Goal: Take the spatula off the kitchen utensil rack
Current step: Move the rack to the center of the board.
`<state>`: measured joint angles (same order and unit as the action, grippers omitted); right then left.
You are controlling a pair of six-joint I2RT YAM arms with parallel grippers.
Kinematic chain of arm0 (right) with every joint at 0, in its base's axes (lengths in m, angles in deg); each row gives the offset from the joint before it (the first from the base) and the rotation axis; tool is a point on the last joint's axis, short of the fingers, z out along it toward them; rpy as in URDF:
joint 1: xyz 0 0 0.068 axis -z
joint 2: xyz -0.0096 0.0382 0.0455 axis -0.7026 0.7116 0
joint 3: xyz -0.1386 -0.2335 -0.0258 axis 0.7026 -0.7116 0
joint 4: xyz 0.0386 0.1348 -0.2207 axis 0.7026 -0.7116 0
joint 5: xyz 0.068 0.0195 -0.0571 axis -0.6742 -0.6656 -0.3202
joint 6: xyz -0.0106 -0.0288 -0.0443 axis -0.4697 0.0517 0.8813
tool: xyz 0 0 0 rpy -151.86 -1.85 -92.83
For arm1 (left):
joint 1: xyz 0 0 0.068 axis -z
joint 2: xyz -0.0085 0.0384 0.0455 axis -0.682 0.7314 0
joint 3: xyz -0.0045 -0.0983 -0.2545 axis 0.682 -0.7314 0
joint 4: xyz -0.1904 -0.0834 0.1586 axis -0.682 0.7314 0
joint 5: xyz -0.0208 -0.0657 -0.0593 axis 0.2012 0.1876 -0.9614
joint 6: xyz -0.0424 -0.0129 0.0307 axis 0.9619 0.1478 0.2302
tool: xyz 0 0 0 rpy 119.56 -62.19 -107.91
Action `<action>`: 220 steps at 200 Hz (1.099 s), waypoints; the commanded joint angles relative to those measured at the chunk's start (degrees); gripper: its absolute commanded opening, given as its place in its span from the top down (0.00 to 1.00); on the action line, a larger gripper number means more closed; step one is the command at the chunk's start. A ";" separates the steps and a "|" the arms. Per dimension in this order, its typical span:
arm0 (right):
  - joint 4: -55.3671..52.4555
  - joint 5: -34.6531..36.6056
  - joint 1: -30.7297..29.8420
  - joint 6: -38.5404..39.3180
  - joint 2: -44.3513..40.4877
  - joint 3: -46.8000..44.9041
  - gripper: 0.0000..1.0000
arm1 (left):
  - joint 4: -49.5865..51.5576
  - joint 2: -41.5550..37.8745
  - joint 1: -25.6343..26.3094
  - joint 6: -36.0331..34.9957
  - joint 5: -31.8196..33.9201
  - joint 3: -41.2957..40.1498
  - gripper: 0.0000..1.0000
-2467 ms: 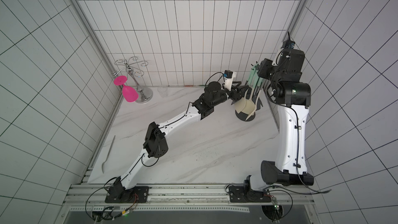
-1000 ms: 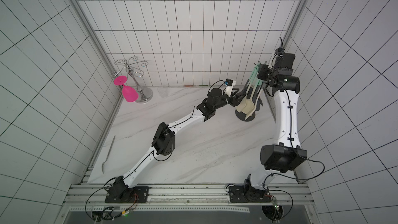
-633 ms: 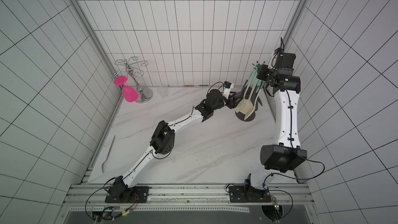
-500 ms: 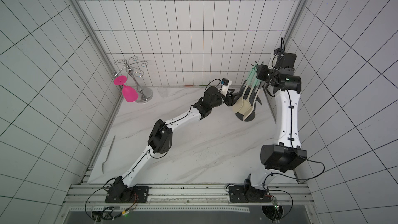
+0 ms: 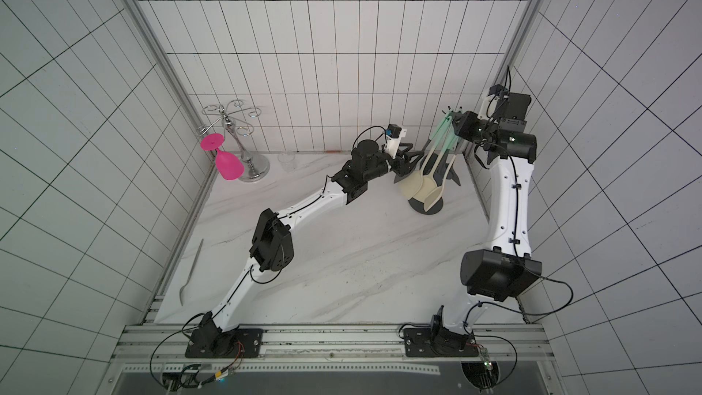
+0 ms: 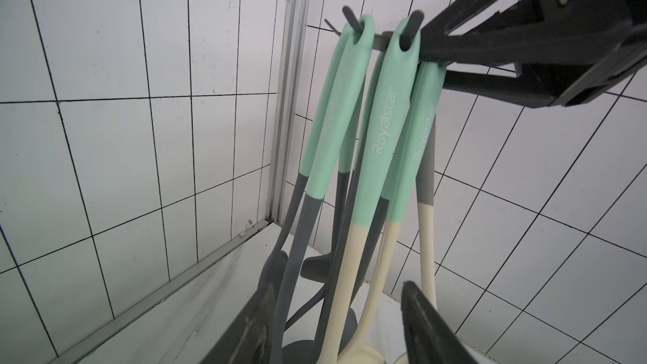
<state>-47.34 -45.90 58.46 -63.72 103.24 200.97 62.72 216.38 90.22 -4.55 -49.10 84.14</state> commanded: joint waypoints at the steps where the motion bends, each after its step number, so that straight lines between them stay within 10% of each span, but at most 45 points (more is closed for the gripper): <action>1: 3.68 -9.31 -1.38 -7.00 -3.17 -0.26 1.00 | 2.92 -0.60 0.24 -1.67 1.67 3.31 0.45; 81: -3.43 15.93 -16.13 10.18 -5.61 -8.50 1.00 | 6.10 -5.49 1.43 -5.24 7.35 -5.79 0.51; 132: -0.84 18.10 -17.43 9.28 -6.28 -13.64 1.00 | 6.56 -8.04 1.27 -5.69 8.47 -9.42 0.65; 164: 0.24 17.16 -17.42 8.01 -7.06 -15.56 1.00 | 1.44 -13.63 0.59 -1.74 8.18 -18.36 0.38; 220: 5.18 18.31 -17.52 6.93 -11.51 -23.12 1.00 | -1.22 -14.55 0.11 -2.19 3.91 -19.59 0.72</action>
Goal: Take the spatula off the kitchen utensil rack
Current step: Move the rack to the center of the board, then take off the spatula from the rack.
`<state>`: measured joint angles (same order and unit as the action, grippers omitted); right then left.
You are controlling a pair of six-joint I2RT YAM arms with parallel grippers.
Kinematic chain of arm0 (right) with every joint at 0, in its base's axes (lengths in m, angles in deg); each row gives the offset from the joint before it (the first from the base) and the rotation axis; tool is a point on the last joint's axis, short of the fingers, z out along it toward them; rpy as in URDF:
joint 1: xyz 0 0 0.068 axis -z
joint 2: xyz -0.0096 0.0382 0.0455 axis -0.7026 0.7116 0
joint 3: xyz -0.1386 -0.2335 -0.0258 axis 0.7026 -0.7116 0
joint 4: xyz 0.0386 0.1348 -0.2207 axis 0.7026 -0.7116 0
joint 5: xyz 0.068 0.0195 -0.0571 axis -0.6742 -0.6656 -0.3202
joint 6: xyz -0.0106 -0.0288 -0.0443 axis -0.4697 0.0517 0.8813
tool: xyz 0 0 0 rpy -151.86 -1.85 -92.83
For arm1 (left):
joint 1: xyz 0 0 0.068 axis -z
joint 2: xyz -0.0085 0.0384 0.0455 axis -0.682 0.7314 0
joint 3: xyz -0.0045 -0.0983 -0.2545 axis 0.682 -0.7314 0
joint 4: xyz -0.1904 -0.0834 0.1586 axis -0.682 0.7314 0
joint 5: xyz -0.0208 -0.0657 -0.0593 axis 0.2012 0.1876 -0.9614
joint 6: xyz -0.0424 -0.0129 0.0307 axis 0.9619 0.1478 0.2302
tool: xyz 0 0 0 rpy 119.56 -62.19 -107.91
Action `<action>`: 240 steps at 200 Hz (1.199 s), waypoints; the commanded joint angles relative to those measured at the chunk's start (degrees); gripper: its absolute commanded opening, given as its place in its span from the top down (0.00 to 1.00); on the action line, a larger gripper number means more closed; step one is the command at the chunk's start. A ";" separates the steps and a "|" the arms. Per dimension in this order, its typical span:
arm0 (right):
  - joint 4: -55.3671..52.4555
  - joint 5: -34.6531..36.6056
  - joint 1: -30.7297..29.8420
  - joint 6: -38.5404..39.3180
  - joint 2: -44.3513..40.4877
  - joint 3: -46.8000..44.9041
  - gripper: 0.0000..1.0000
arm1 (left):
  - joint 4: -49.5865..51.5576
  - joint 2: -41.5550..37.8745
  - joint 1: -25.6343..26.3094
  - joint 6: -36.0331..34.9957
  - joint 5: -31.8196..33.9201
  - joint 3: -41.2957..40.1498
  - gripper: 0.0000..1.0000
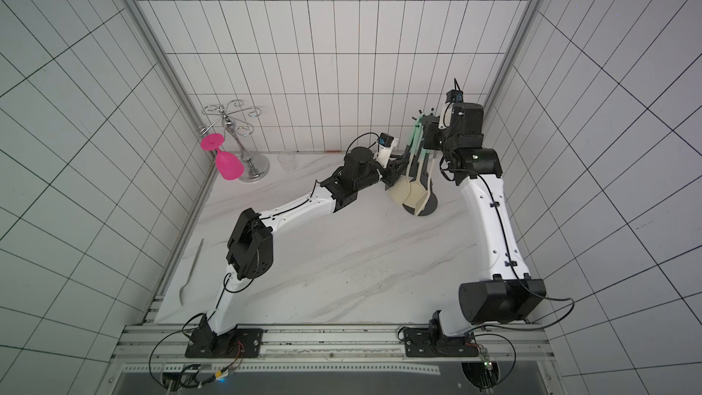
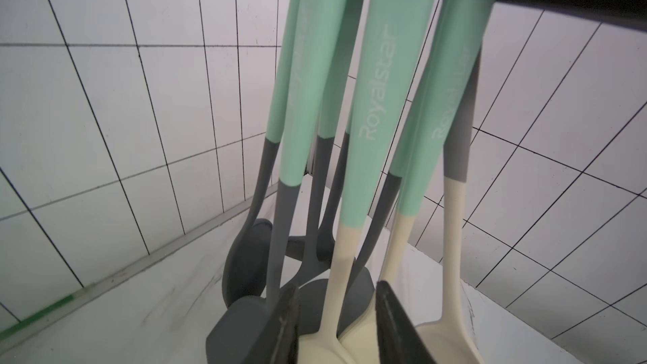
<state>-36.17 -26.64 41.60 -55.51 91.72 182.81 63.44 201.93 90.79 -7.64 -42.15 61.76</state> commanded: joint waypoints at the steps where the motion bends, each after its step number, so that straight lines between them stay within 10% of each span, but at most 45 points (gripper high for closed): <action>1: -5.98 -0.94 -0.67 -1.28 -0.02 -5.08 1.00 | -1.95 -0.02 -0.48 0.97 -3.16 2.96 0.72; 98: -6.40 -2.35 -0.74 -2.10 -3.16 -8.67 1.00 | 0.33 14.38 0.19 4.55 -3.20 22.04 0.54; 174: -6.40 -3.57 -0.72 -2.58 -2.26 -9.18 1.00 | -3.04 10.98 0.68 4.08 -5.66 14.28 0.75; 206: -6.65 -3.32 -0.75 -2.37 -2.59 -9.12 1.00 | -3.30 8.61 0.70 3.54 -4.61 11.63 1.00; 240: -7.59 -2.08 -0.72 -1.54 -2.70 -9.01 1.00 | -7.76 3.05 -0.10 3.16 -4.52 4.46 1.00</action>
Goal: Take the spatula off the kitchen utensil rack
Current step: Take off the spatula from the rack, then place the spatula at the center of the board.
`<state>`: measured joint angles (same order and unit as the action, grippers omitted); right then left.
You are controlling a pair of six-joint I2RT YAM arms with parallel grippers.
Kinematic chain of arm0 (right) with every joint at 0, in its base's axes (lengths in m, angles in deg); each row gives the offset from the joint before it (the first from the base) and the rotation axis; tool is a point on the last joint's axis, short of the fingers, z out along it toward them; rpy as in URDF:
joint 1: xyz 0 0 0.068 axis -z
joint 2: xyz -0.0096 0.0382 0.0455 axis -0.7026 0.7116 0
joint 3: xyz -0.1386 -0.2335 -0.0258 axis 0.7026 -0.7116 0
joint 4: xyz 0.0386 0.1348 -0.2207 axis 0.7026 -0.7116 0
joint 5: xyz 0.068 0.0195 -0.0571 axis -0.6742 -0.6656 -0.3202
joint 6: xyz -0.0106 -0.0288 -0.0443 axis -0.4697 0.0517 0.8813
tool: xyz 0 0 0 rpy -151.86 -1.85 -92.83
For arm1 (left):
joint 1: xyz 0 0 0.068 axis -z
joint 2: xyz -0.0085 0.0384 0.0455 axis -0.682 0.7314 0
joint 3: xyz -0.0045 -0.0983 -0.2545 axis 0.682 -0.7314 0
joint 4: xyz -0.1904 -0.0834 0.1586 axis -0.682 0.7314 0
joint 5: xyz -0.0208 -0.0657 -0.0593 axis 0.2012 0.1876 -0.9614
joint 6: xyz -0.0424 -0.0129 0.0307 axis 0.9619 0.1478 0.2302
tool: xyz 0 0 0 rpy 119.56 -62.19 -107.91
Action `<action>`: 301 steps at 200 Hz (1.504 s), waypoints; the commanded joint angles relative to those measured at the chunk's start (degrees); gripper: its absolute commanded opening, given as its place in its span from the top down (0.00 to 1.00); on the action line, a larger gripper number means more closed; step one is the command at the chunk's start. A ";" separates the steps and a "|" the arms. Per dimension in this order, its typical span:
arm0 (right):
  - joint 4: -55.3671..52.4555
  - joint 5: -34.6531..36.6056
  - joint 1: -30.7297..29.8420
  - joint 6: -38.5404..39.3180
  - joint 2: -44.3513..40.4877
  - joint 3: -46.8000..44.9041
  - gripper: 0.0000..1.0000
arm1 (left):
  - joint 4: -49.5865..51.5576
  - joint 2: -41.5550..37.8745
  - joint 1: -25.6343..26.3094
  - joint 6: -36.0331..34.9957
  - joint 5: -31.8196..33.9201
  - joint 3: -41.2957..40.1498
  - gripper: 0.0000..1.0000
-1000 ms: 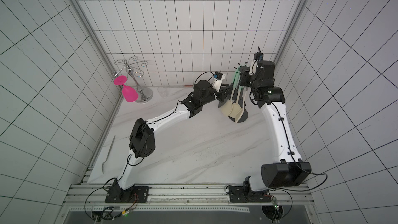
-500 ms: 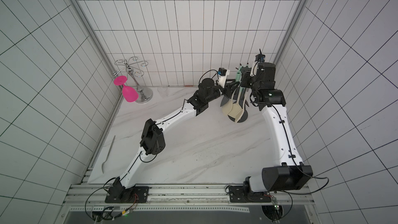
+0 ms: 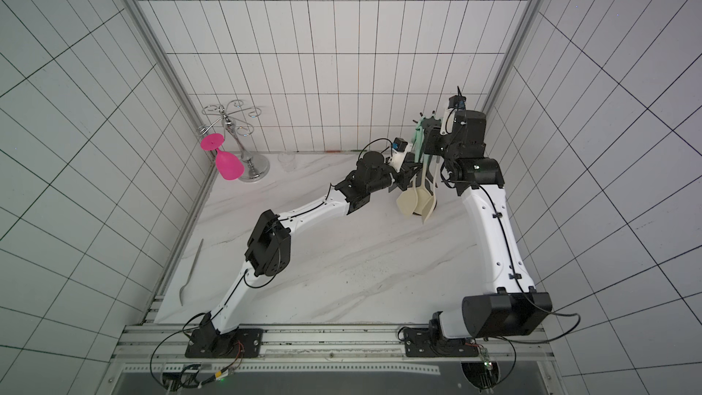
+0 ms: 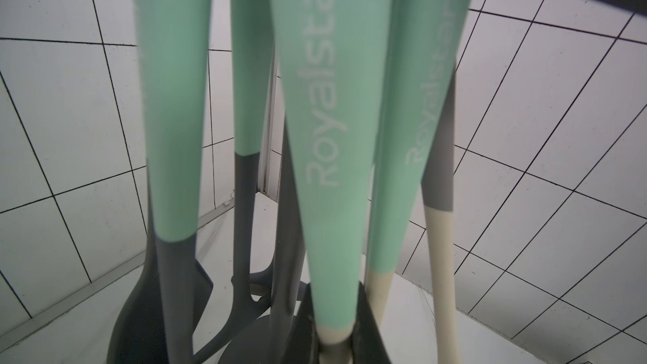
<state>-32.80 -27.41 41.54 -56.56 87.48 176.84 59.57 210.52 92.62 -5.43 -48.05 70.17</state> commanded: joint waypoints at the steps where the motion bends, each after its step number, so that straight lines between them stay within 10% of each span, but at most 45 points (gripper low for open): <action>1: -10.98 -1.27 -0.63 -0.48 1.54 -3.03 1.00 | -4.06 -5.71 -1.96 0.95 1.38 -4.27 1.00; 90: -12.02 -1.13 -0.69 -0.13 3.04 -2.30 1.00 | -13.34 -16.66 -4.18 3.00 -0.34 -19.16 1.00; 121: -12.36 -2.35 -0.63 -1.00 2.35 0.10 0.40 | -13.29 -19.41 -4.69 2.86 -1.16 -22.37 1.00; 159: -15.87 -2.81 -0.65 -1.75 1.34 3.94 0.23 | -13.81 -23.19 -5.55 3.01 -1.47 -26.91 1.00; 301: -23.68 -9.57 -0.95 -3.39 -5.58 3.53 0.17 | -2.44 -39.03 -9.57 3.74 0.85 -39.55 1.00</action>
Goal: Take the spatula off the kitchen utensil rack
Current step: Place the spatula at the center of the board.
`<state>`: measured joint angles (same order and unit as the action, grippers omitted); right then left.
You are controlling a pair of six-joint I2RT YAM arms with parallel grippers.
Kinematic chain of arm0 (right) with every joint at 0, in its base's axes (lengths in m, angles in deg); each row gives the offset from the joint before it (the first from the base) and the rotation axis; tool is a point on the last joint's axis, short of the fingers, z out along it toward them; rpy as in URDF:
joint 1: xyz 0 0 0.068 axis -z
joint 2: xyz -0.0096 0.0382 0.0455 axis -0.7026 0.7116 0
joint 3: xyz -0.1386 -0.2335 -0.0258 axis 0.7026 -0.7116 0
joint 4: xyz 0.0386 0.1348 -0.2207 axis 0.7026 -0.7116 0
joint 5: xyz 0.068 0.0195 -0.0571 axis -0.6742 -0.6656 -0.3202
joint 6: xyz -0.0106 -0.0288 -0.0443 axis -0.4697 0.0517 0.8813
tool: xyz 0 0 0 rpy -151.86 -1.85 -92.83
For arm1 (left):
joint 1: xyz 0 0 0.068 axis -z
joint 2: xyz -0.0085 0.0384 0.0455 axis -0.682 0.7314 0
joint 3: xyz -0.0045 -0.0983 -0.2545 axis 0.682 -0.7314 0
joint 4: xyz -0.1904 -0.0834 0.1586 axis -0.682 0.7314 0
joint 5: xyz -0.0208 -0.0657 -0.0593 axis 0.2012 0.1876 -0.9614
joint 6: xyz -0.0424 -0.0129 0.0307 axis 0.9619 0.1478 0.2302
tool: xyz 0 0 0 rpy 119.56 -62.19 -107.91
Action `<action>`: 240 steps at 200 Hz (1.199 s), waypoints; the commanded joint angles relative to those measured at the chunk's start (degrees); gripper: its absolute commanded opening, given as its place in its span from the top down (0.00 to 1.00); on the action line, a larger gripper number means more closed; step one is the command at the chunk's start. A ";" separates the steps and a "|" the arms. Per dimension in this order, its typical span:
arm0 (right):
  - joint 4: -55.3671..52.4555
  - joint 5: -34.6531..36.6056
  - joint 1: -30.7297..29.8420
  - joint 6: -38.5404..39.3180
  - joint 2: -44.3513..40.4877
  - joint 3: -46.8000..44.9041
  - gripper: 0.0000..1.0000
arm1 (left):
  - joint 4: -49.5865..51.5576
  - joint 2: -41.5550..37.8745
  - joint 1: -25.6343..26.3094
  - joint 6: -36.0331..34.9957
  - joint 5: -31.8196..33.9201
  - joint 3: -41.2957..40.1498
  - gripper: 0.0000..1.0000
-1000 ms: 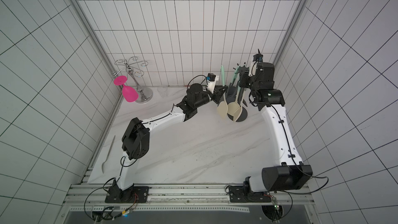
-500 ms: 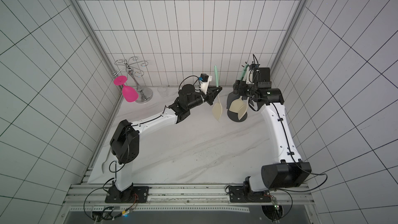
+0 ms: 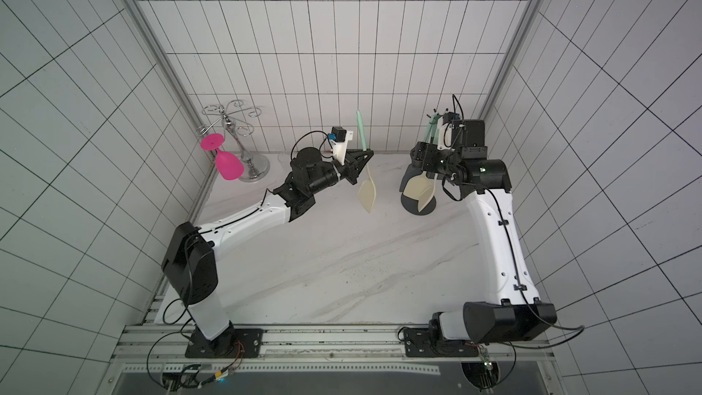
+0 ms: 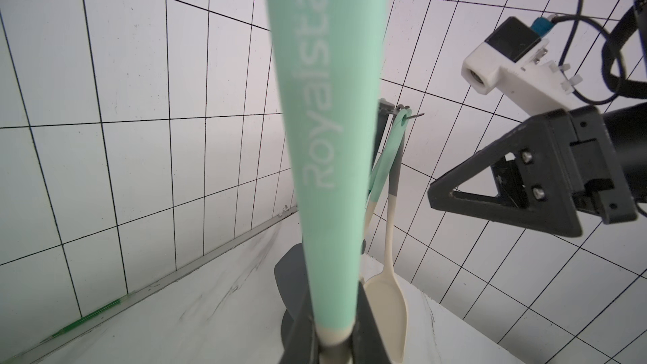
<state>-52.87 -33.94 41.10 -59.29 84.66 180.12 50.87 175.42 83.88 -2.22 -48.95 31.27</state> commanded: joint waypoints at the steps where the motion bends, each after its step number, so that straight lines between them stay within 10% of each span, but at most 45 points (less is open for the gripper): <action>1: -3.65 -3.17 -0.51 -0.66 -2.89 0.14 0.17 | 6.59 -4.01 -0.86 0.54 1.84 -0.65 1.00; 67: -1.73 -3.72 -4.95 -1.79 -12.17 -13.25 0.20 | 31.08 -13.01 -1.92 -2.29 14.09 -4.81 1.00; 124: 12.56 4.51 -21.11 -3.92 -17.22 -33.77 0.22 | 55.54 -14.93 -12.83 -3.27 19.74 -9.97 1.00; 240: 30.46 1.61 -38.13 -5.57 -2.96 -43.67 0.22 | 63.55 1.29 -24.65 -5.41 30.36 -16.56 1.00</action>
<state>-26.55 -32.63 3.57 -64.60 81.65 139.36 111.57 174.69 61.17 -6.28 -24.56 13.65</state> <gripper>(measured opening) 0.776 0.086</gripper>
